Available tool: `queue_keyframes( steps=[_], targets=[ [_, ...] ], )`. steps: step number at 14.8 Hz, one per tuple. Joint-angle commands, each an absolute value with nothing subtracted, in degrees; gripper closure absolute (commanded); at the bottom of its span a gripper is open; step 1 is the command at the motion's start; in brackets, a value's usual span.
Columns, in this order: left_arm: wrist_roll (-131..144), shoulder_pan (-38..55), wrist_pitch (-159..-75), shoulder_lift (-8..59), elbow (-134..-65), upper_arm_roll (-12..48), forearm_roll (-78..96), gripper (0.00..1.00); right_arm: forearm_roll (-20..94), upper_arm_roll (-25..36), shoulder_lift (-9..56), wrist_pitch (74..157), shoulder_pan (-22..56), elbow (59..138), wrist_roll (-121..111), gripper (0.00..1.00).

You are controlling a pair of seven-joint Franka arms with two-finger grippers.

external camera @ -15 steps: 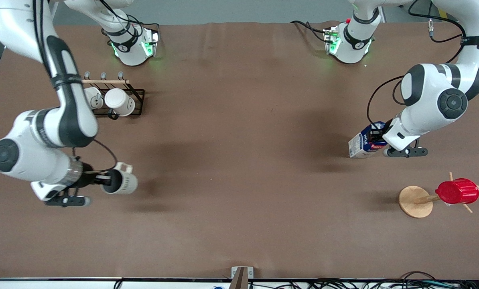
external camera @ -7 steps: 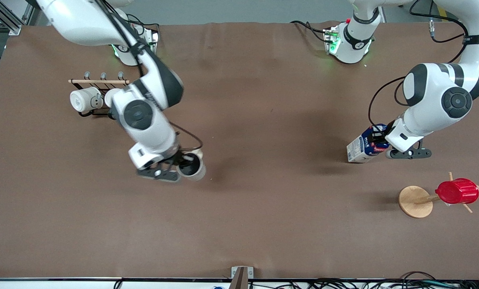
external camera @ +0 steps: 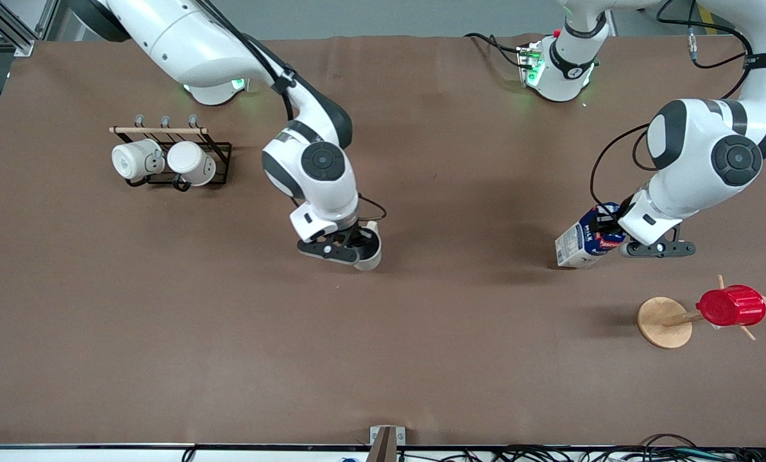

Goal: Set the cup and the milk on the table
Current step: 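Carry the mug and carton toward each other at the table middle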

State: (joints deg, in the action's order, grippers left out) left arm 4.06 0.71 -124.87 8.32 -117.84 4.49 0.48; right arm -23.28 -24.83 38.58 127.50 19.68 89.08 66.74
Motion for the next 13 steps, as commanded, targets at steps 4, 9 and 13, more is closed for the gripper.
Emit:
queue_keyframes(
  steps=[4, 9, 13],
  targets=[
    [6.15, 1.93, -117.09, 13.52, -105.23, 4.66, 0.09, 0.95, -27.16, -25.31, 43.77, 127.62, 22.32, 83.85, 71.01, 0.98],
    [7.21, 5.53, -114.52, 18.36, -96.61, 4.66, 0.0, 1.0, -29.62, -25.22, 45.52, 128.05, 23.73, 83.76, 74.53, 0.92],
    [9.83, 9.22, -114.52, 21.61, -91.95, 4.57, -0.44, 1.0, -29.62, -25.22, 45.79, 128.76, 23.64, 83.76, 74.44, 0.71]
  ],
)
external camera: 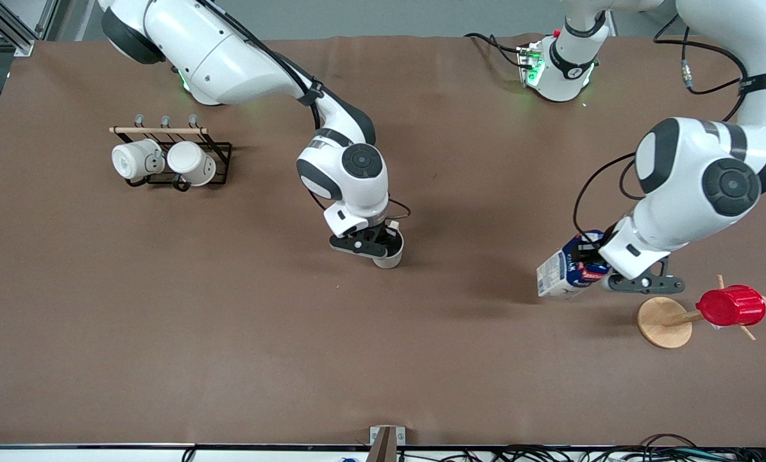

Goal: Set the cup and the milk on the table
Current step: 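Carry the mug and carton toward each other at the table middle, then set the mug down, open the right gripper while the left gripper lowers the carton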

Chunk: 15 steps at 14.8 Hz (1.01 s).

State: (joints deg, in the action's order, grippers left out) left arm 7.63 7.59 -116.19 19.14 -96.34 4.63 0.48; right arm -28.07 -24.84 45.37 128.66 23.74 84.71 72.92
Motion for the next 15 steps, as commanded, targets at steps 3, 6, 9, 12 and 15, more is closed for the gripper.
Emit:
queue_keyframes(
  steps=[3, 6, 9, 12, 15],
  targets=[
    [12.73, 11.67, -114.26, 24.43, -88.69, 4.57, -0.26, 1.0, -29.44, -25.31, 45.53, 128.58, 23.38, 83.76, 74.27, 0.28],
    [16.33, 16.07, -114.17, 27.06, -86.5, 4.57, 0.09, 1.0, -29.18, -25.31, 44.74, 128.32, 22.85, 83.76, 74.18, 0.03],
    [24.5, 22.39, -109.0, 32.24, -78.87, 4.48, -0.17, 0.99, -28.65, -25.49, 39.49, 126.14, 20.66, 84.63, 73.3, 0.0],
    [29.6, 28.02, -108.37, 34.1, -77.26, 4.04, -0.7, 0.99, -28.3, -25.75, 31.23, 119.2, 15.05, 85.86, 67.01, 0.0],
    [31.81, 30.23, -108.46, 35.41, -77.26, 3.96, -0.7, 0.99, -25.07, -27.68, 22.97, 115.15, 5.65, 87.19, 56.55, 0.0]
  ],
)
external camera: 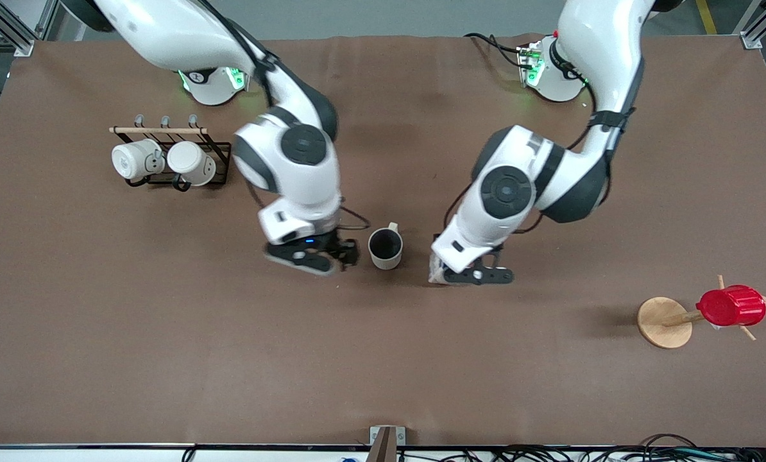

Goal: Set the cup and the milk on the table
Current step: 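Set the mug down, open the right gripper while the left gripper lowers the carton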

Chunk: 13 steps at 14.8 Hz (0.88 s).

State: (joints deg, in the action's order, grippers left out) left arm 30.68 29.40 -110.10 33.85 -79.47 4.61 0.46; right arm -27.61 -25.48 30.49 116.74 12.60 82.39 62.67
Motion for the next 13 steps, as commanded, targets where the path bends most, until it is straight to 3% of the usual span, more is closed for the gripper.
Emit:
queue_keyframes(
  steps=[1, 9, 13],
  targets=[
    [32.34, 31.45, -108.54, 35.85, -77.26, 3.96, -0.79, 0.99, -22.44, -26.9, 20.85, 113.05, 4.32, 87.1, 52.16, 0.0],
    [35.42, 34.01, -108.72, 38.14, -77.52, 3.96, -0.88, 0.97, -4.15, -0.73, 4.85, 96.87, 4.13, 86.84, 10.24, 0.0],
    [35.42, 34.54, -108.72, 38.14, -77.78, 4.04, -2.19, 0.96, -1.32, 6.4, 0.27, 90.28, 4.13, 86.66, -0.51, 0.0]
  ],
)
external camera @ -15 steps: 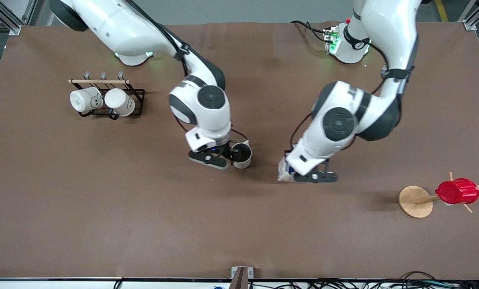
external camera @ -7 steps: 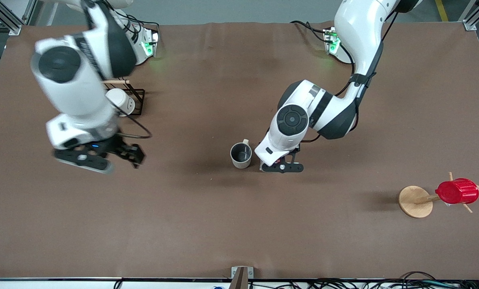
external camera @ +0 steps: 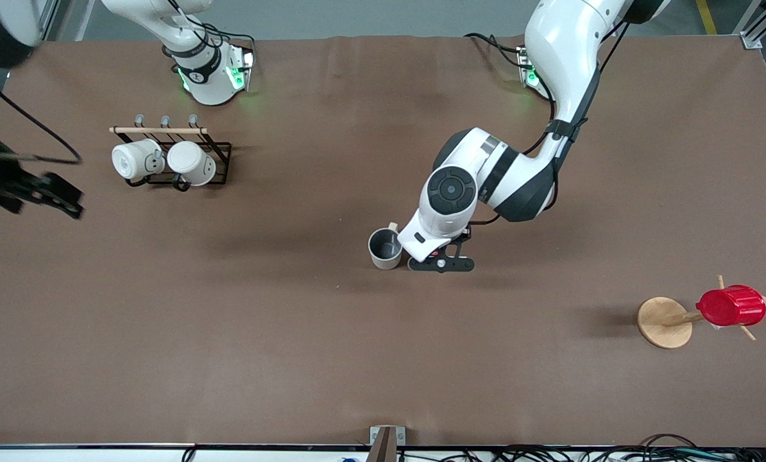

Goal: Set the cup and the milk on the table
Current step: 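Set the mug down, open the right gripper while the left gripper lowers the carton, then place the carton beside the mug and open the left gripper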

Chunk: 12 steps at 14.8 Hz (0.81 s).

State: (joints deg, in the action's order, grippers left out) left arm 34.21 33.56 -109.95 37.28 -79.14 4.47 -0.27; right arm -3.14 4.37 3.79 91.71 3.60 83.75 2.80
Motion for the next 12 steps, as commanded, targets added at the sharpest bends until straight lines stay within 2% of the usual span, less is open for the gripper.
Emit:
queue_keyframes(
  steps=[1, 2, 3, 4, 6, 8, 12],
  targets=[
    [35.42, 34.45, -108.72, 38.32, -77.78, 4.04, -2.2, 0.94, -1.32, 7.2, -0.08, 89.13, 4.04, 86.49, -2.27, 0.0],
    [35.42, 34.45, -108.72, 38.32, -77.78, 4.13, -2.2, 0.89, -1.32, 7.29, -0.09, 88.34, 3.78, 86.14, -3.59, 0.0],
    [35.42, 34.45, -108.72, 38.32, -77.78, 4.22, -2.02, 0.73, -1.32, 7.03, 0.09, 88.07, 3.78, 86.13, -3.17, 0.0],
    [35.33, 34.37, -108.72, 38.32, -77.78, 4.22, -1.93, 0.46, -1.23, 6.86, 0.09, 88.15, 3.43, 86.22, -2.99, 0.0],
    [35.16, 34.63, -108.81, 38.15, -77.78, 4.13, -2.11, 0.09, -1.14, 5.63, 0.18, 88.85, 1.68, 86.13, -2.99, 0.0],
    [35.33, 34.72, -108.81, 37.62, -77.78, 4.22, -2.11, 0.03, -0.27, 2.74, 0.18, 88.86, -1.13, 86.13, -3.16, 0.0],
    [35.33, 33.75, -108.81, 35.25, -77.7, 4.31, -2.2, 0.01, -0.09, 2.37, 0.18, 88.33, -1.49, 86.13, -3.08, 0.0]
  ],
)
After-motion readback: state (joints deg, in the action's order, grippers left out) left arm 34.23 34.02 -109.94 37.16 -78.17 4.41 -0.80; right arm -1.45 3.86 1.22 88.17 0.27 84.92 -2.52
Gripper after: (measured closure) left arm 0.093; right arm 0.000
